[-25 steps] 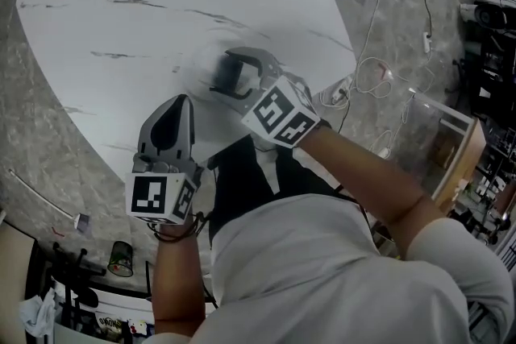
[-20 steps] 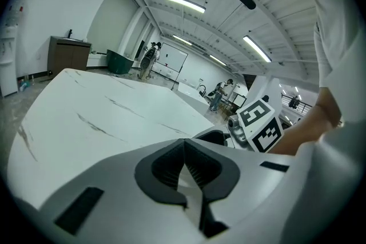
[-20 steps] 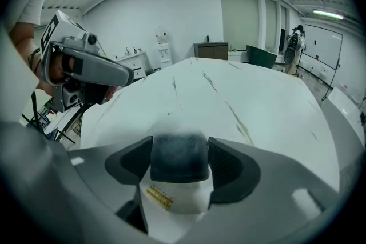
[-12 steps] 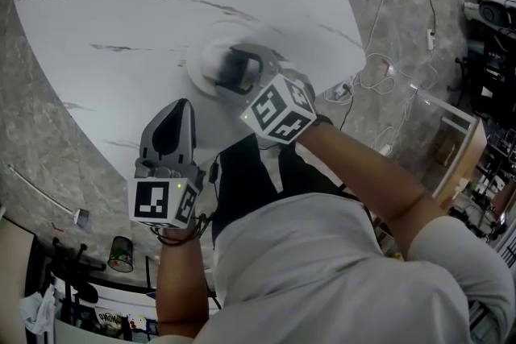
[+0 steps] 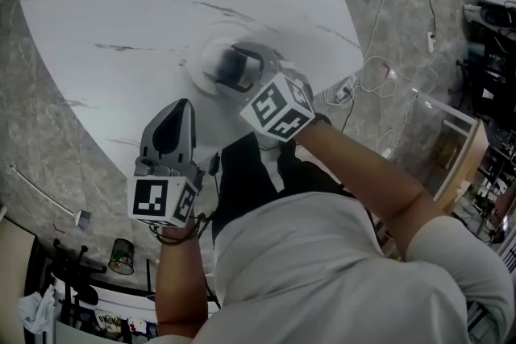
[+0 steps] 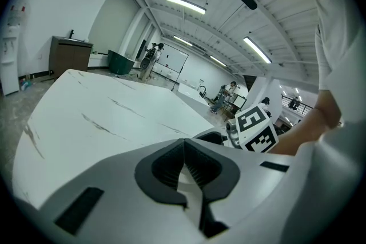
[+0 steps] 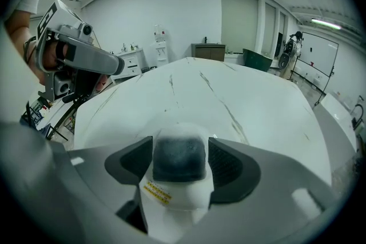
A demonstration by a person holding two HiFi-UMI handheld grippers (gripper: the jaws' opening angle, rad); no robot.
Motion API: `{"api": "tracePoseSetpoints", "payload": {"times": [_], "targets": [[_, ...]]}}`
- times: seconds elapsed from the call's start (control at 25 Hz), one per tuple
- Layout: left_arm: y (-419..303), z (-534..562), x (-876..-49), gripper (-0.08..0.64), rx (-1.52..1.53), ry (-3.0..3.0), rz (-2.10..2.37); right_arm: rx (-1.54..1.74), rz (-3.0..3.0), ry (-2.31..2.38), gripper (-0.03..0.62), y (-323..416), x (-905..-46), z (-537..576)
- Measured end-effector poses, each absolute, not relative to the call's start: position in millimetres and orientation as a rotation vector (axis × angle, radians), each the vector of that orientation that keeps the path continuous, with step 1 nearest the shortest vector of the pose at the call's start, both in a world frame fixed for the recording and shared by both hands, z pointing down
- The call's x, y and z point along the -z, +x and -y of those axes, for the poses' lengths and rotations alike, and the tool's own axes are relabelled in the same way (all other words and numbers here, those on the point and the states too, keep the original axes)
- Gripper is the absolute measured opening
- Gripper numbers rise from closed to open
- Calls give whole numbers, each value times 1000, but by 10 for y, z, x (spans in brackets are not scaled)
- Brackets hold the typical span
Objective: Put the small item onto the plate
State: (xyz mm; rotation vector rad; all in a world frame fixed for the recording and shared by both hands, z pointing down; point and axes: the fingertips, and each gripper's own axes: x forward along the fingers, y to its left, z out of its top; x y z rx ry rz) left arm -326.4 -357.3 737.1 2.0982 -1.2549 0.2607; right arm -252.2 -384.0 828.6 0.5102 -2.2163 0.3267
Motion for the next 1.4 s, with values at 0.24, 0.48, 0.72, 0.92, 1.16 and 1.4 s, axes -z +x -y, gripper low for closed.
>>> {"api": "tracePoseSetpoints", "payload": {"times": [0.24,0.48,0.72,0.92,1.16,1.4], "targets": [[-3201,3578,-7031,6,-253,2147,1299,-300,2299,562,261,-2484,-7738,3893],[-3015,3537,-6211,6,-210,2238,1362,-305,2436,549,185,-2398,-6766,3692],[-2760,3553,-4920,5,-130,2381,1490,-241,2668,549,78,-2180,-5380,3444],[-2350,3248,-3955,5,-53,2466,1604,-170,2858,603,20,-1754,-4268,3219],[-1741,2617,-3166,6,-20,2557,1677,-97,3035,575,3,-1174,-3170,2668],[-1328,2071,-2601,6,-18,2606,1788,-28,3124,555,2,-718,-2528,2184]]}}
